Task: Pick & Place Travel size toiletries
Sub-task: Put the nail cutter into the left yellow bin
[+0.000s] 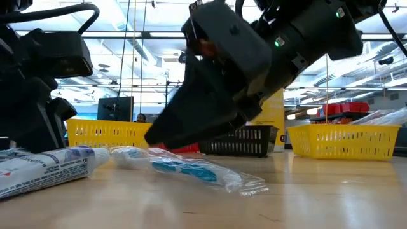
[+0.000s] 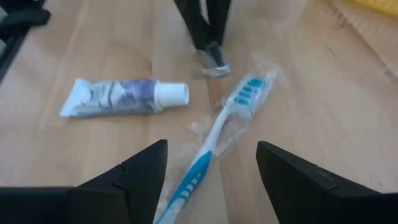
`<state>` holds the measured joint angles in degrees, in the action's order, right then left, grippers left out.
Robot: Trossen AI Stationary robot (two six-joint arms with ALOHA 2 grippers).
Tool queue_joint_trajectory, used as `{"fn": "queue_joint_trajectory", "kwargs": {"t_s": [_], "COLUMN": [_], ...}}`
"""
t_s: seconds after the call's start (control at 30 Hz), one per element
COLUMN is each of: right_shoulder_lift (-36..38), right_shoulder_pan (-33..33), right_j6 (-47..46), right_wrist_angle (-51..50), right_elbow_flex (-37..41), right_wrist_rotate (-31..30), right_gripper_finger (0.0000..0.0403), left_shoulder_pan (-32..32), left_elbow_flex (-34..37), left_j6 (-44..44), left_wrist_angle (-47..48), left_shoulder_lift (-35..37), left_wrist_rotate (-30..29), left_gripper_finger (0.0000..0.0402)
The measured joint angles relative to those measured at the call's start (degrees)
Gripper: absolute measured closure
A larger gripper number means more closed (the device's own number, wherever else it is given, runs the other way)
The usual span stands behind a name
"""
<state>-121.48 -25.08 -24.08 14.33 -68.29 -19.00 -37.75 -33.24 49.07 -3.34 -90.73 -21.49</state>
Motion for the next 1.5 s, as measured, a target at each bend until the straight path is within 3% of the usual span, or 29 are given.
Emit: {"fn": "queue_joint_trajectory", "kwargs": {"t_s": [0.13,0.23,0.47,0.73,0.93,1.23,1.5], "right_shoulder_lift": [1.2,1.7,3.2,5.0,5.1,5.1,5.1], "right_shoulder_pan": [0.0,0.0,0.2,0.6,1.1,1.2,1.2], "right_j6": [0.8,2.4,3.6,3.6,3.6,4.1,5.5], "right_wrist_angle": [-0.4,-0.3,-1.5,-3.0,-3.4,-4.0,-3.8], "right_elbow_flex": [0.0,-0.1,-0.1,-0.1,-0.1,0.0,0.0], "right_wrist_rotate": [0.0,0.0,-0.3,-0.3,0.2,0.2,0.2], "right_gripper_finger": [0.0135,0.0130,0.0133,0.0149,0.0153,0.0137,0.0134], "left_shoulder_pan": [0.1,1.0,8.3,21.5,27.7,30.7,30.7], "left_elbow_flex": [-3.8,-7.3,-12.9,-12.9,-9.5,-5.0,-5.0], "left_j6": [-2.5,-2.6,-1.6,-3.0,0.1,0.5,-1.9], "left_wrist_angle": [6.7,19.4,37.3,39.6,37.5,34.2,33.3], "left_shoulder_lift": [3.7,7.3,14.2,15.5,14.1,10.9,10.8], "left_wrist_rotate": [-4.5,-9.1,-17.1,-11.8,-7.1,-4.4,-3.8], "left_gripper_finger": [0.0344,0.0345,0.0343,0.0344,0.0339,0.0331,0.0284]}}
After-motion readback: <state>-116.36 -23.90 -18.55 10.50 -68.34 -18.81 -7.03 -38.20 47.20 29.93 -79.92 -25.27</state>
